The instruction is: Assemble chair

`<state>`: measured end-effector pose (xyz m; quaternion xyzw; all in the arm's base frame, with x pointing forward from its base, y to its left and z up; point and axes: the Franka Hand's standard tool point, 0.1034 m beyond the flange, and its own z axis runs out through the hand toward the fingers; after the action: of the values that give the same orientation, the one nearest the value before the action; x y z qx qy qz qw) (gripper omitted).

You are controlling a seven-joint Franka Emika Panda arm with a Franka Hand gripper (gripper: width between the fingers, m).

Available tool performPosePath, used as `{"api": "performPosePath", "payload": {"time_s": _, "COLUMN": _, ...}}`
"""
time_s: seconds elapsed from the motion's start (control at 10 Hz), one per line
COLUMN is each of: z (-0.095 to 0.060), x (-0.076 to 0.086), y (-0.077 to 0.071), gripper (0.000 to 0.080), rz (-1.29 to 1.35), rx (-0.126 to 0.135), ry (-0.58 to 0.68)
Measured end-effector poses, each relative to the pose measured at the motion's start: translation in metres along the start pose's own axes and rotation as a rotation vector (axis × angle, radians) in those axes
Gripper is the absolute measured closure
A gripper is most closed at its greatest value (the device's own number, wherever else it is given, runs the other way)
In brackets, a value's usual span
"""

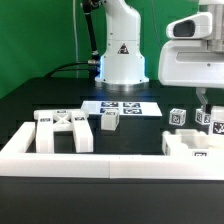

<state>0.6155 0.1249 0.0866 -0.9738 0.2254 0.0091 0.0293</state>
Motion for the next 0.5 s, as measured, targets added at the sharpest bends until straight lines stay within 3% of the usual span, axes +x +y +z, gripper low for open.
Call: {"api": "performPosePath", "payload": {"time_s": 0.5, "z": 0.0005, "x": 0.0024, "y": 0.0027, "gripper": 0.0511, "rz": 0.448, "rx": 0.037, "ry": -0.014}}
